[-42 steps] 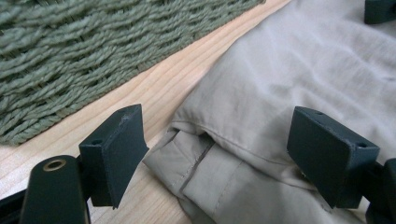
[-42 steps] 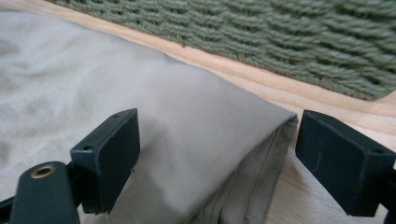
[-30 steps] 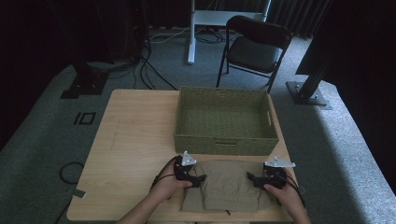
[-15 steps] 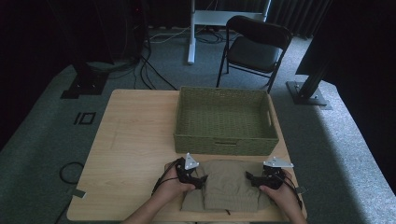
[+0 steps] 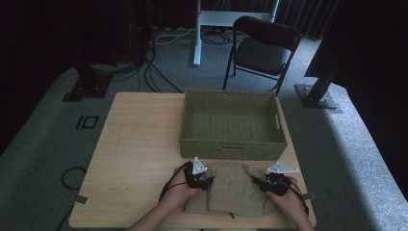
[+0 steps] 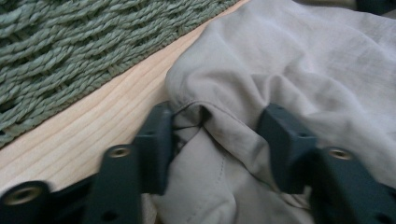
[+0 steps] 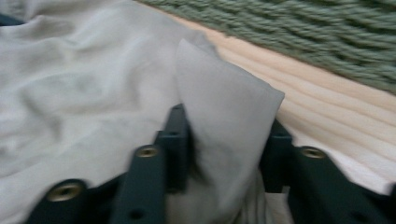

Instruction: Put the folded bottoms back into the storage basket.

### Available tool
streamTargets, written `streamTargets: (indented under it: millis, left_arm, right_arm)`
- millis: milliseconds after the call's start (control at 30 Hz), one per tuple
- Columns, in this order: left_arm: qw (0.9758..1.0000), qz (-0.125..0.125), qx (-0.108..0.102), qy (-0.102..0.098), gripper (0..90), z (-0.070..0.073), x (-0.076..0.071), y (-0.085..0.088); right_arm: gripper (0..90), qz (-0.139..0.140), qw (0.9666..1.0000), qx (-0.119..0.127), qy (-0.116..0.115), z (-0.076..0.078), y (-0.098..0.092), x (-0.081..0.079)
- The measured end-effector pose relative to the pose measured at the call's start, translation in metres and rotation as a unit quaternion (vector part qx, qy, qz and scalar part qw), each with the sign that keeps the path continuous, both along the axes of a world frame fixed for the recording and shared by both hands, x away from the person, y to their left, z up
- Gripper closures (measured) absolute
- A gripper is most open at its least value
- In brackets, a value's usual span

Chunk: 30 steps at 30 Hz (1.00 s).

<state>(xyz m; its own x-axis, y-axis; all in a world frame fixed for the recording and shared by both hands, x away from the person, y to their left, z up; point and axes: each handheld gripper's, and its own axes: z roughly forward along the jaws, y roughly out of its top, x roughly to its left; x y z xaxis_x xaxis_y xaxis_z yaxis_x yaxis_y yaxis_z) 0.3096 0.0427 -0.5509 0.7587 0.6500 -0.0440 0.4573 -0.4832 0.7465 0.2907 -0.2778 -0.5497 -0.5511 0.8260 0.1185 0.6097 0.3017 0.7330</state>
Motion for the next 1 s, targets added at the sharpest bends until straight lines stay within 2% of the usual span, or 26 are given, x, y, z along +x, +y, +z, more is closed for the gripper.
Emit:
streamTargets:
  millis: [33, 67, 133, 167, 200, 300, 400, 500, 533, 667, 700, 800, 833, 1000]
  left_arm:
    - [1.0, -0.002, -0.006, 0.005, 63.5, 0.0, 0.0, -0.001]
    - [0.9997, -0.001, -0.017, 0.016, 73.8, 0.0, 0.001, -0.001]
    - [0.9989, 0.003, -0.031, 0.036, 76.2, 0.0, 0.003, 0.002]
    - [0.9989, 0.003, -0.031, 0.036, 76.8, 0.0, 0.003, 0.002]
    - [0.9979, 0.007, -0.042, 0.05, 77.2, 0.0, 0.005, 0.003]
    - [0.9989, -0.013, -0.026, 0.036, 77.8, 0.005, 0.004, 0.004]
    - [0.9989, -0.022, -0.025, 0.031, 78.6, 0.011, 0.002, 0.005]
    - [0.999, -0.029, -0.025, 0.023, 78.9, 0.019, 0.0, 0.005]
    - [0.9989, -0.029, -0.031, 0.019, 78.8, 0.022, 0.0, 0.005]
    - [0.9988, -0.038, -0.031, 0.008, 78.8, 0.028, -0.002, 0.007]
    - [0.9986, -0.038, -0.037, 0.007, 78.8, 0.032, -0.002, 0.008]
    - [0.9984, -0.04, -0.039, 0.005, 78.9, 0.036, -0.003, 0.009]
    - [0.9981, -0.038, -0.048, 0.003, 78.9, 0.04, -0.004, 0.011]
    - [0.9976, -0.034, -0.06, -0.004, 79.0, 0.051, -0.004, 0.013]
  right_arm:
    - [68.1, 0.002, 1.0, 0.0, 0.006, 0.001, 0.003, 0.0]
    - [72.7, 0.008, 0.9999, -0.012, 0.006, 0.003, 0.006, -0.001]
    - [74.2, 0.007, 0.9998, -0.021, 0.003, 0.004, 0.009, -0.002]
    - [74.2, 0.007, 0.9998, -0.021, 0.003, 0.004, 0.009, -0.002]
    - [75.3, 0.005, 0.9997, -0.022, 0.004, 0.005, 0.01, -0.002]
    - [77.0, 0.005, 0.9997, -0.022, 0.008, 0.006, 0.011, -0.003]
    - [78.4, 0.009, 0.9996, -0.026, 0.008, 0.01, 0.013, -0.005]
    - [79.1, 0.009, 0.9998, -0.015, 0.01, 0.015, 0.013, -0.005]
    - [79.2, 0.008, 0.9999, -0.012, 0.009, 0.016, 0.013, -0.005]
    - [79.6, 0.01, 0.9999, 0.002, 0.012, 0.023, 0.013, -0.007]
    - [79.7, 0.011, 0.9999, 0.004, 0.008, 0.024, 0.012, -0.007]
    - [79.7, 0.012, 0.9999, 0.006, 0.005, 0.028, 0.012, -0.008]
    - [79.8, 0.013, 0.9998, 0.017, 0.002, 0.032, 0.012, -0.008]
    - [79.9, 0.012, 0.9992, 0.036, -0.01, 0.044, 0.008, -0.008]
